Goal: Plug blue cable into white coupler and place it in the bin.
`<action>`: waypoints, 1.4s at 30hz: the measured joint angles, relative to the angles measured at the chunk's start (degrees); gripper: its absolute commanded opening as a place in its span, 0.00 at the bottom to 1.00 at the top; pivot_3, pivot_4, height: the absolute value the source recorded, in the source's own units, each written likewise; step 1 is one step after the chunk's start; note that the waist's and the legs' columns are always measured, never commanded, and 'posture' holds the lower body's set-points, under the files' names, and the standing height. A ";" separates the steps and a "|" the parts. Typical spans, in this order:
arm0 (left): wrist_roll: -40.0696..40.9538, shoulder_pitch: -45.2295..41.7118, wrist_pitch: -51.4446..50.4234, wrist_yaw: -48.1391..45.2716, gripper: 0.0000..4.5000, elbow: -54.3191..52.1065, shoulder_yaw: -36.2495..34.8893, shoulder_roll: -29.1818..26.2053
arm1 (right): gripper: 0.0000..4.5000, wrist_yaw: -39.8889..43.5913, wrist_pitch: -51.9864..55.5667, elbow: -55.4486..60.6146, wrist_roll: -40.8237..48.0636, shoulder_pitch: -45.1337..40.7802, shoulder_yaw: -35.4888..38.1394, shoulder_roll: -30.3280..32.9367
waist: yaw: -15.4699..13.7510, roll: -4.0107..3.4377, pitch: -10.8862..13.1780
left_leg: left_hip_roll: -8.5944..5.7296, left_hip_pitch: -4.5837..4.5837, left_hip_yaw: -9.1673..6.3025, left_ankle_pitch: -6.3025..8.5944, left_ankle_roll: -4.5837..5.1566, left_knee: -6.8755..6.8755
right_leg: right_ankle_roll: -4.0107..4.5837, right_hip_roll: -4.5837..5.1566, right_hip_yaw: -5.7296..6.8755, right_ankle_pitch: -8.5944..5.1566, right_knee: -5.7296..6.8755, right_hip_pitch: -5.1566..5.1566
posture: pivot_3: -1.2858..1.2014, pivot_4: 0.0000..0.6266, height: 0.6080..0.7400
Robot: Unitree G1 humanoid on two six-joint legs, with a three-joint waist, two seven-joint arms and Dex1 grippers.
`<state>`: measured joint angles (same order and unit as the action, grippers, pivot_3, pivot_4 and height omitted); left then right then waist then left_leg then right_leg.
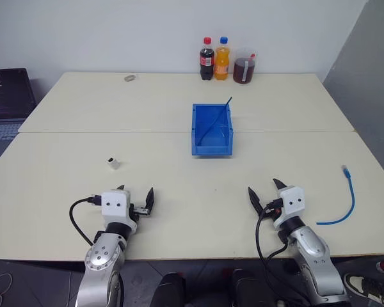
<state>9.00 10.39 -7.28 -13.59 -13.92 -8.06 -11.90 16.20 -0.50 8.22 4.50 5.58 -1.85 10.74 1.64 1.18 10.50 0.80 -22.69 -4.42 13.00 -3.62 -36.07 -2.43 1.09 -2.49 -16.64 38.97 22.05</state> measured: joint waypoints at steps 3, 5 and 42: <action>1.37 0.63 0.15 -3.22 1.00 -0.75 0.57 -1.25 | 1.00 -0.02 0.00 0.00 0.01 0.01 0.02 0.00 | 0.01 0.00 0.00 | 0.01 0.00 0.00 0.00 0.00 0.00 | 0.02 0.00 0.01 -0.01 0.00 0.00 | 0.52 0.24 1.00; 2.38 1.01 0.17 -6.09 1.00 -1.98 1.90 -2.51 | 1.00 -0.14 0.00 0.05 0.01 0.08 0.07 -0.01 | 0.01 0.00 0.00 | 0.00 0.00 0.01 0.00 0.00 0.00 | 0.02 0.00 -0.01 -0.01 0.00 0.00 | 0.52 0.24 1.00; 10.83 -42.29 -18.39 -48.66 1.00 4.37 30.36 -10.20 | 0.93 -1.77 40.44 -9.11 12.05 -12.20 29.66 22.59 | 0.24 -0.20 0.02 | -0.08 -0.08 0.14 -0.03 0.09 0.00 | 0.06 -0.03 -0.10 0.03 0.01 0.05 | 0.52 0.24 1.00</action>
<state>19.83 -31.90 -25.67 -62.25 -9.56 22.31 -22.11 14.43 39.94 -0.88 16.55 -6.63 27.81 33.32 1.88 0.98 10.53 0.72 -22.76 -4.28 12.96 -3.52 -36.07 -2.38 1.06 -2.59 -16.61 38.98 22.10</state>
